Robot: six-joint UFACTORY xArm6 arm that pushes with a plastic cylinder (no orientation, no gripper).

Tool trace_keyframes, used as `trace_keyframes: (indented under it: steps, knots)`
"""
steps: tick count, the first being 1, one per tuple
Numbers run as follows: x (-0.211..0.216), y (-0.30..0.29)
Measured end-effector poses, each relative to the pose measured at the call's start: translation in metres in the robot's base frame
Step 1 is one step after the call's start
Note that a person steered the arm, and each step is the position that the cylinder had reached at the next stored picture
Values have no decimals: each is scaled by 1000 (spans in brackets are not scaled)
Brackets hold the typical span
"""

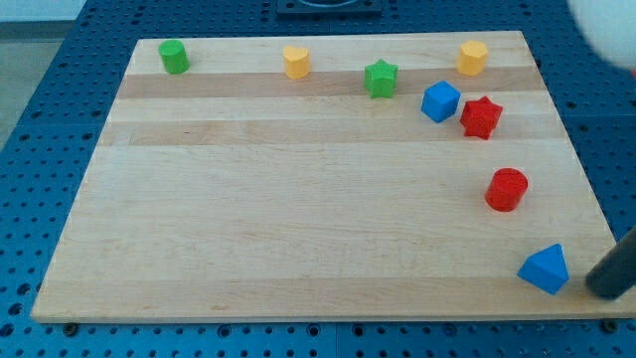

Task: Place the triangle below the green circle

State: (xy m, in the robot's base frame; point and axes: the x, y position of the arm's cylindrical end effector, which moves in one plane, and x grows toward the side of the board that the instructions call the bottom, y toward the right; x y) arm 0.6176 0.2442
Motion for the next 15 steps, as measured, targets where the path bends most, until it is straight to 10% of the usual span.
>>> trace_keyframes:
  steps: [5, 11, 15]
  knots:
    - [-33, -52]
    - [-235, -236]
    - [-295, -226]
